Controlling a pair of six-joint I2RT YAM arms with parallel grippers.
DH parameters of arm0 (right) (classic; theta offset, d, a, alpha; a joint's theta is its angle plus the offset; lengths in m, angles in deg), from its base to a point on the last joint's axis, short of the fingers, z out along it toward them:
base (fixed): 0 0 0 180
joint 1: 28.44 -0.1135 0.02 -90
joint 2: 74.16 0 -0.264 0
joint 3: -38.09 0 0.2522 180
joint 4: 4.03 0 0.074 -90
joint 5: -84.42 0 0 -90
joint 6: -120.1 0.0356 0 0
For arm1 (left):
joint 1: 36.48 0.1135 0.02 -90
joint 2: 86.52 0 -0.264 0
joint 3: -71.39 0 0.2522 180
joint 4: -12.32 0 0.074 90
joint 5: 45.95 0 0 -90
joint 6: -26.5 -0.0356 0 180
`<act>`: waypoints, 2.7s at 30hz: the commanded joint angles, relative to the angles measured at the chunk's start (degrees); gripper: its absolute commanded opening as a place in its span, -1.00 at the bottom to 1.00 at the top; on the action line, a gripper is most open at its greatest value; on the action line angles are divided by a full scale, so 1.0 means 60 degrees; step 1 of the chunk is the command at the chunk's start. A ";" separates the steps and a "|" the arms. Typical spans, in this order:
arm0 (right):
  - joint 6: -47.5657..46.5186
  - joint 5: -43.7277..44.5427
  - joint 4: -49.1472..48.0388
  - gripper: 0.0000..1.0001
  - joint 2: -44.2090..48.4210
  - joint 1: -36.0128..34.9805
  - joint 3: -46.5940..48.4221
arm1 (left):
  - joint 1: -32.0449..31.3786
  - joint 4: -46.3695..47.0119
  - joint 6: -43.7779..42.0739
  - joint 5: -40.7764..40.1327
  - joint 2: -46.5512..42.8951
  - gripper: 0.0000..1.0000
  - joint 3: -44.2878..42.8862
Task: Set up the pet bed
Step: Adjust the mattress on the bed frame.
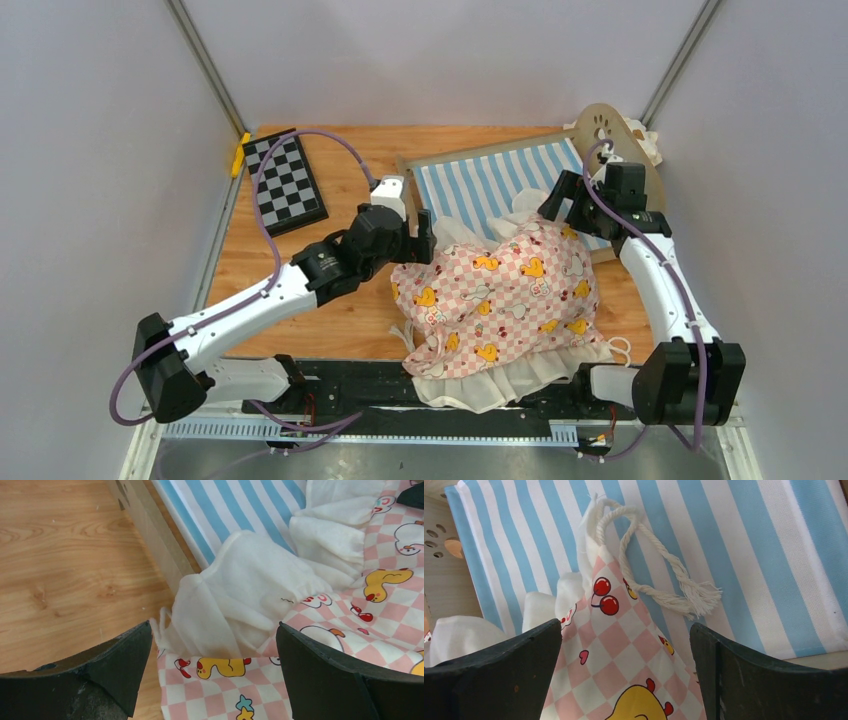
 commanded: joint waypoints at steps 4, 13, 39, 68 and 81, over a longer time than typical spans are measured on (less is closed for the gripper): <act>0.0143 -0.0569 -0.0641 1.00 -0.0152 0.0039 -0.0292 | -0.0018 0.0968 0.1453 0.0148 -0.0259 1.00 0.1285; 0.0074 -0.0631 -0.0704 1.00 -0.0074 0.0039 -0.0551 | -0.0018 0.1967 0.2558 0.0416 -0.0378 1.00 0.2356; -0.0222 -0.1308 -0.0528 -1.00 0.1213 0.0047 0.0221 | -0.0018 0.3024 0.1548 0.1241 -0.0680 -0.67 0.1690; -0.0825 0.3628 -0.0166 -1.00 0.4137 0.0045 0.2648 | -0.0019 0.3141 -0.1566 0.2551 -0.0168 -1.00 -0.2280; -0.1317 0.4082 -0.2358 -1.00 0.3124 0.0039 0.2530 | 0.0134 0.3102 -0.2825 0.0411 0.0561 -1.00 -0.3248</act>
